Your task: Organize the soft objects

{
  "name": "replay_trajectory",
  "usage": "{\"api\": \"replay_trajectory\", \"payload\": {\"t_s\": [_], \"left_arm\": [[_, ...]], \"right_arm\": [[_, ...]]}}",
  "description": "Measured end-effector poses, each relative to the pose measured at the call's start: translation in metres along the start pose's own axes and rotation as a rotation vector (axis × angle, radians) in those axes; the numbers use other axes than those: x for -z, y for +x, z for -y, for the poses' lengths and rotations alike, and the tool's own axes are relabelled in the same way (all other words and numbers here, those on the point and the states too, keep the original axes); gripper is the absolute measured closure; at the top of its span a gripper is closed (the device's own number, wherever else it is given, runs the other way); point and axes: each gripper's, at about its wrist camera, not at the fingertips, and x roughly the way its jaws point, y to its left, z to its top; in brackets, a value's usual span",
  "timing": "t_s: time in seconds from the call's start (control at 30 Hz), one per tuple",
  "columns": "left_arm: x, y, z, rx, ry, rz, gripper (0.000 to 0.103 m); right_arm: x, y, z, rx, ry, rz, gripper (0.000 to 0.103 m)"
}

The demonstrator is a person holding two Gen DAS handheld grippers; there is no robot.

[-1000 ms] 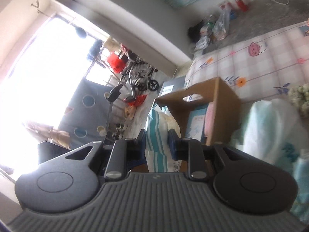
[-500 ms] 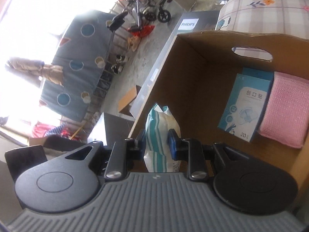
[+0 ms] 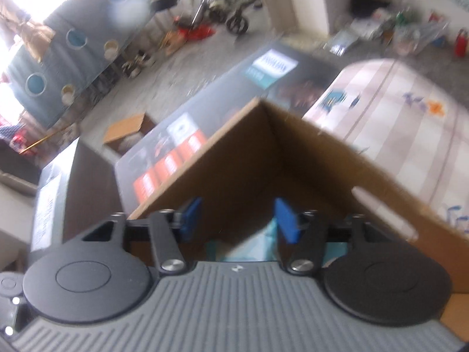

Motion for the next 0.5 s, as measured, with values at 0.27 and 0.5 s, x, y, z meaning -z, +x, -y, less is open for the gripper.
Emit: {"api": "replay_trajectory", "payload": {"t_s": [0.27, 0.5], "left_arm": [[0.009, 0.026, 0.007, -0.007, 0.057, -0.055, 0.052], [0.017, 0.048, 0.014, -0.045, 0.102, -0.111, 0.06]], "right_arm": [[0.043, -0.053, 0.016, 0.078, 0.045, 0.012, 0.035], [0.092, -0.053, 0.033, 0.059, 0.152, -0.141, 0.049]]}}
